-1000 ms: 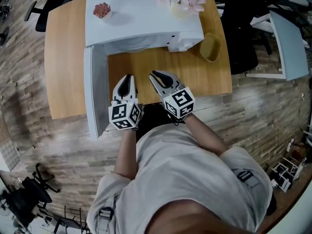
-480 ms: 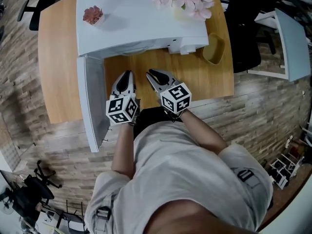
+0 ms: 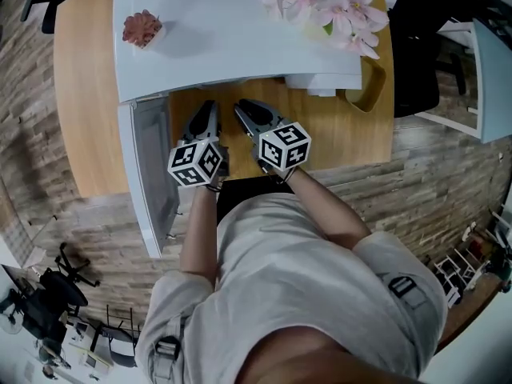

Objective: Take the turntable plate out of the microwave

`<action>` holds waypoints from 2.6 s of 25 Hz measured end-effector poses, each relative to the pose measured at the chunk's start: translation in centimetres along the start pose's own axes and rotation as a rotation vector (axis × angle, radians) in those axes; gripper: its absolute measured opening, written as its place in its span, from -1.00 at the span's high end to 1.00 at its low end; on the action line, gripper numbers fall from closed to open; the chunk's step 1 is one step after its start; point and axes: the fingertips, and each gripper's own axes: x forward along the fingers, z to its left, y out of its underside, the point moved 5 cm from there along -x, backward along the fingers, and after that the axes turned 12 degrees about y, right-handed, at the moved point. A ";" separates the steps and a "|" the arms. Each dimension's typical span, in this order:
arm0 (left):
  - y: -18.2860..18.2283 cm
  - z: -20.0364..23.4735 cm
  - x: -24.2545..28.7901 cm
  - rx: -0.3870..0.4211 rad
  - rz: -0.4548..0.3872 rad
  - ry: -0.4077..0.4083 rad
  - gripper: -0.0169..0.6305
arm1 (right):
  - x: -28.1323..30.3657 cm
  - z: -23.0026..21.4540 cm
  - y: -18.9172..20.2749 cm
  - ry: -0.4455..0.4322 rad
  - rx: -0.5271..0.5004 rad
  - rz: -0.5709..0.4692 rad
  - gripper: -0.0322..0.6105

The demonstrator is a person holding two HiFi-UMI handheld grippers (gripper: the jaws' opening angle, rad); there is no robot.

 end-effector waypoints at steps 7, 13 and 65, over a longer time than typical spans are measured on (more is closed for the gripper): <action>1.1 3.0 1.6 -0.184 -0.027 -0.030 0.77 | 2.3 -2.6 0.4 0.023 0.213 0.032 0.60; 2.1 4.0 2.8 -0.305 -0.063 -0.010 0.67 | 3.9 -3.9 0.3 0.024 0.339 0.017 0.49; 1.7 5.3 2.9 -0.475 -0.222 0.096 0.63 | 3.2 -5.3 -0.4 0.039 0.414 -0.002 0.59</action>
